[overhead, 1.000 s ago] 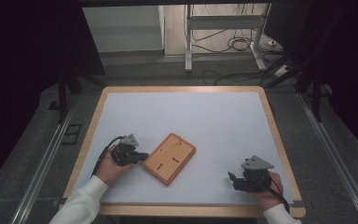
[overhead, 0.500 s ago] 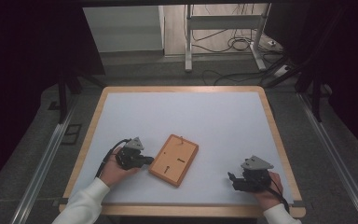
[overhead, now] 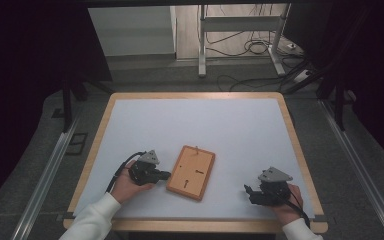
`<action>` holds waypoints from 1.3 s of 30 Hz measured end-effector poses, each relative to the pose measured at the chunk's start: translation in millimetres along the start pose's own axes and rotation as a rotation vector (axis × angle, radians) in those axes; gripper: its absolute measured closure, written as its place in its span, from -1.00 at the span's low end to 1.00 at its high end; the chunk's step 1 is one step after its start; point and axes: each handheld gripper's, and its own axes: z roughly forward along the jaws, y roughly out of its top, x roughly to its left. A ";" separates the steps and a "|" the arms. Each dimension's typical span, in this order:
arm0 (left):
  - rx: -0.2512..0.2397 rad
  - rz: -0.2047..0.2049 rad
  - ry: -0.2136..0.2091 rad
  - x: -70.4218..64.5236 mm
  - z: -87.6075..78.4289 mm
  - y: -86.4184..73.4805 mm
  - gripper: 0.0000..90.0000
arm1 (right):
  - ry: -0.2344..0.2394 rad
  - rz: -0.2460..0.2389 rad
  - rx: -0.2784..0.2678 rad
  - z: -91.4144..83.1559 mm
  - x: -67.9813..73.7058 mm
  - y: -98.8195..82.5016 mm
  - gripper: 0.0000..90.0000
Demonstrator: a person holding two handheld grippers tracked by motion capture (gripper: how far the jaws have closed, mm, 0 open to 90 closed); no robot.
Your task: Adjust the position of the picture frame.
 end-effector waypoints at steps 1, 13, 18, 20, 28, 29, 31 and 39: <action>0.004 0.004 -0.001 -0.2 0.1 0.5 1.00 | 0.000 0.000 0.000 0.0 0.0 0.0 -0.60; -0.008 -0.006 -0.027 -6.8 5.9 3.0 1.00 | 0.000 -0.003 0.003 0.6 0.5 0.2 -0.60; -0.005 -0.005 -0.041 -9.1 8.3 5.1 1.00 | 0.000 -0.004 0.005 0.8 0.3 0.0 -0.60; -0.007 -0.003 -0.046 -8.9 8.8 5.3 1.00 | 0.000 -0.002 0.005 0.9 0.4 0.1 -0.60; -0.014 -0.017 -0.071 -10.1 12.1 6.8 1.00 | 0.001 -0.004 0.007 1.7 1.4 0.4 -0.60; -0.015 -0.015 -0.073 -10.1 12.5 7.1 1.00 | 0.002 -0.004 0.007 1.9 1.4 0.5 -0.60; -0.013 -0.011 -0.074 -10.9 13.2 7.9 1.00 | 0.003 -0.006 0.008 2.3 1.6 0.5 -0.60; -0.017 -0.011 -0.085 -13.6 17.0 10.6 1.00 | 0.002 -0.007 0.009 3.3 2.4 0.8 -0.60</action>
